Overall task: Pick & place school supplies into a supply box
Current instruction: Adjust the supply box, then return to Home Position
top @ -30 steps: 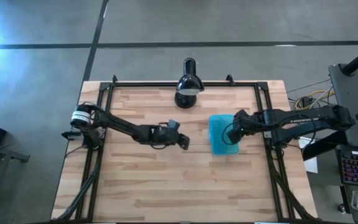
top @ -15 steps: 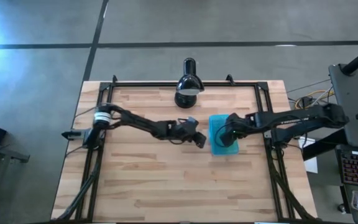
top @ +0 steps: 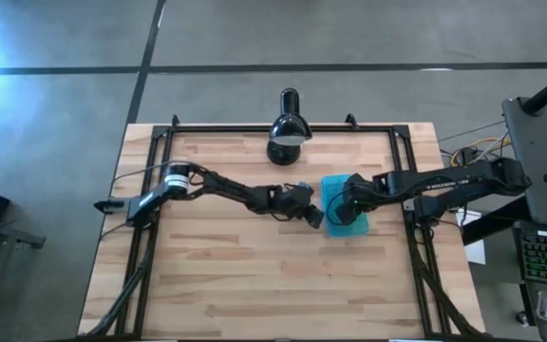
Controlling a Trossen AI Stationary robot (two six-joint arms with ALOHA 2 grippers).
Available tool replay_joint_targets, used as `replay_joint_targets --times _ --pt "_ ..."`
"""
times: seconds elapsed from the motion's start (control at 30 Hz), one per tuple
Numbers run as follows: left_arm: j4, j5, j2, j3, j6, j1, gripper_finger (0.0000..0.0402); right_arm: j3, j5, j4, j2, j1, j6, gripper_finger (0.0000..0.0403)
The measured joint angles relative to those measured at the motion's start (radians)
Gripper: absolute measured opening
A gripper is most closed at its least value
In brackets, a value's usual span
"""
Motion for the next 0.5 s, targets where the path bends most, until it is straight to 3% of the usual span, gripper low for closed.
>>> replay_joint_targets --times 0.27,0.5 --pt "-0.077 0.003 -0.001 0.004 0.038 0.008 0.008 0.001 0.007 -0.004 -0.008 0.001 -0.023 0.0101" --pt "-0.132 -0.024 -0.14 -0.065 0.141 -0.018 0.008 0.071 0.081 0.007 -0.138 0.016 -0.122 0.0101"
